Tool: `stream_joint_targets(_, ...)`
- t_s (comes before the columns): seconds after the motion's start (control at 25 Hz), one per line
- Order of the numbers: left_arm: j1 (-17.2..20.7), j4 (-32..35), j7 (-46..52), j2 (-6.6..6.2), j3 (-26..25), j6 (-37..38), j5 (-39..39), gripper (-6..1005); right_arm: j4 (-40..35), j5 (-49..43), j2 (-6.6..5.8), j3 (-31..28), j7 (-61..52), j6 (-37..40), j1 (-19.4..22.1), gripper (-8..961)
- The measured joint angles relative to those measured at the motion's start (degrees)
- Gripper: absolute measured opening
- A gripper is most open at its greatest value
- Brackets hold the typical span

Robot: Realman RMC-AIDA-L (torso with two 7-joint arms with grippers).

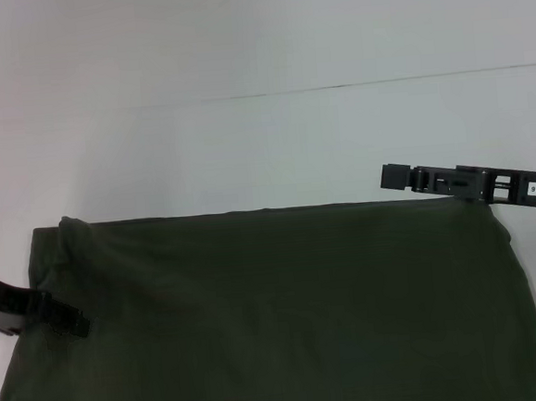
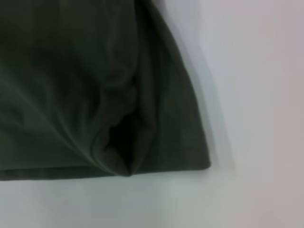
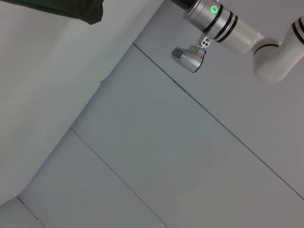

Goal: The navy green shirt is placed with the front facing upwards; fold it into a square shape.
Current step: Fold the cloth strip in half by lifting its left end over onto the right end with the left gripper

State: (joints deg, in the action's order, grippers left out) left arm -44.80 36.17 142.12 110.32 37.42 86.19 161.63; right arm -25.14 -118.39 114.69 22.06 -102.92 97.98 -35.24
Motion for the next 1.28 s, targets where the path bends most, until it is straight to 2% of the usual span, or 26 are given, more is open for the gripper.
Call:
stream_joint_targets(0.32,-0.3,-0.83,0.13,-0.18,-0.29,-0.35,-0.14,735,0.0,0.0,-0.09,0.0,0.0,0.01,0.09,587)
stream_joint_targets(0.56,-0.29,-0.75,-0.05,-0.29,-1.18,-0.47,-0.17,622,0.0,0.0,-0.16,0.0,0.0,-0.03,0.09,588)
stream_joint_targets(0.76,-0.32,-0.86,-0.2,-0.16,-0.67,-0.73,-0.17,376,0.0,0.0,-0.17,-0.01,0.0,-0.07,0.06,588)
stream_joint_targets(1.0,-0.36,-0.87,-0.19,-0.1,-0.63,-1.06,-0.13,143,0.0,0.0,-0.24,0.0,0.0,-0.07,-0.1,586)
stream_joint_targets(1.28,-0.37,-0.57,-0.3,-0.1,-1.06,-1.31,-0.18,116,0.0,0.0,-0.26,-0.04,0.0,-0.07,-0.18,584)
